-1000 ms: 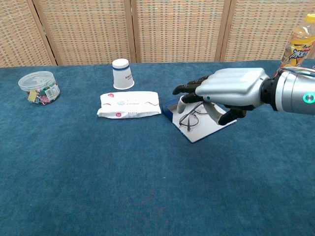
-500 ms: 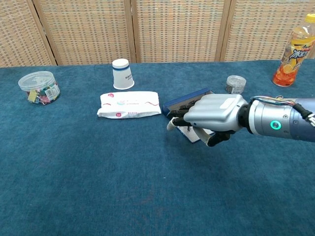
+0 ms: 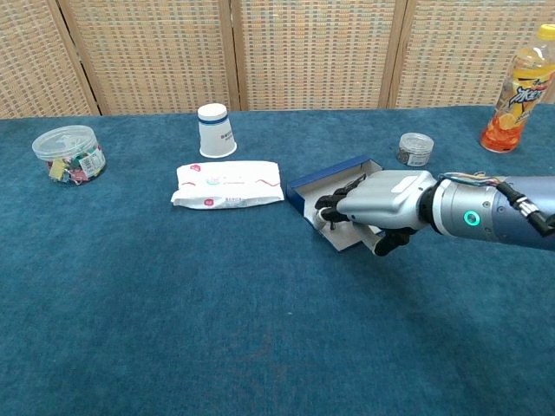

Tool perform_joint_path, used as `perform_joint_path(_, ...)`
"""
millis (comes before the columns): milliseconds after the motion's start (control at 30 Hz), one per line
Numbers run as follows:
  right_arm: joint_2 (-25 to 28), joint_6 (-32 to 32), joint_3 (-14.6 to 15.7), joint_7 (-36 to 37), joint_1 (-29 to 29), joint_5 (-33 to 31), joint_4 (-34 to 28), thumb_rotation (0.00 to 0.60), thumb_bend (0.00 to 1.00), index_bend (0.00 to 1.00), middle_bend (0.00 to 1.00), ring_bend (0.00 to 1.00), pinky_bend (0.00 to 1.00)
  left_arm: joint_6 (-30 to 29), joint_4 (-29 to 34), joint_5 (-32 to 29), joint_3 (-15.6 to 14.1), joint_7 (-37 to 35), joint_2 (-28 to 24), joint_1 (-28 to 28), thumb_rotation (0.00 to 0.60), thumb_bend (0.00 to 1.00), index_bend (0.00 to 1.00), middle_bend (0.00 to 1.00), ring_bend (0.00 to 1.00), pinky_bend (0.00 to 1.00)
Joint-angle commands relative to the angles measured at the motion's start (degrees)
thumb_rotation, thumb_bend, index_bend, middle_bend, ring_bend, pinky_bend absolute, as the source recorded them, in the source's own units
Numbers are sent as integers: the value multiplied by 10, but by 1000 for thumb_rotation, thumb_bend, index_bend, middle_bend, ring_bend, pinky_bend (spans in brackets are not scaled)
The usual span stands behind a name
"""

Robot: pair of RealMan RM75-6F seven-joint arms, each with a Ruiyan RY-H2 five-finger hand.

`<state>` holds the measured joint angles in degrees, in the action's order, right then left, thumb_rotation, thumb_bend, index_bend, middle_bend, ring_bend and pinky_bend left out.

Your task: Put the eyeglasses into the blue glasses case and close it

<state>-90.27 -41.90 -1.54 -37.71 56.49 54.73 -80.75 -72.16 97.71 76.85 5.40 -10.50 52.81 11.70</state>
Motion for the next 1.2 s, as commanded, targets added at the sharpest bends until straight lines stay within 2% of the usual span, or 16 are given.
perform_joint_path(33,-2,-2,0,-1,1,-3,2,600,1000,109,20,0,100,0,0,0,0,1,0,0,600,117,0,0,0,0)
perform_joint_path(400,-15,-15,-4,-14,7,-28,27,600,1000,109,20,0,101,0,0,-1,0,-4,-1,0,600,118,0,0,0,0)
perform_joint_path(667,-22,-32,4,-35,8,-20,47,600,1000,109,19,0,102,0,0,1,-1,-7,-2,0,600,117,0,0,0,0)
perform_joint_path(933,-3,-24,-8,1,4,-9,20,600,1000,98,4,0,121,0,0,0,-1,-5,-2,0,600,118,0,0,0,0)
perform_joint_path(967,4,-25,-12,11,2,-3,12,600,976,94,1,0,122,0,0,-1,-1,-5,-2,0,600,118,0,0,0,0)
perform_joint_path(1000,11,-29,-14,19,0,6,4,600,915,94,0,0,122,1,0,-2,-1,-5,-2,0,600,118,0,0,0,0)
perform_joint_path(1067,28,-57,-19,35,-9,38,-11,600,639,93,0,0,122,2,0,-2,-1,-4,-2,0,600,117,0,0,0,0)
perform_joint_path(1100,33,-68,-20,43,-14,52,-14,600,441,92,0,0,122,2,1,-2,-1,-3,-1,1,600,117,0,0,0,0)
perform_joint_path(1133,36,-73,-20,47,-17,60,-15,600,305,90,0,0,122,2,1,-2,-1,-2,-1,1,600,117,0,0,0,0)
perform_joint_path(1167,41,-88,-22,55,-22,75,-16,600,208,89,0,0,122,1,2,0,-2,-1,-1,1,600,117,0,0,0,0)
perform_joint_path(1200,43,-97,-21,62,-27,87,-15,600,160,88,0,0,122,1,2,0,-2,0,-1,0,600,117,0,0,0,0)
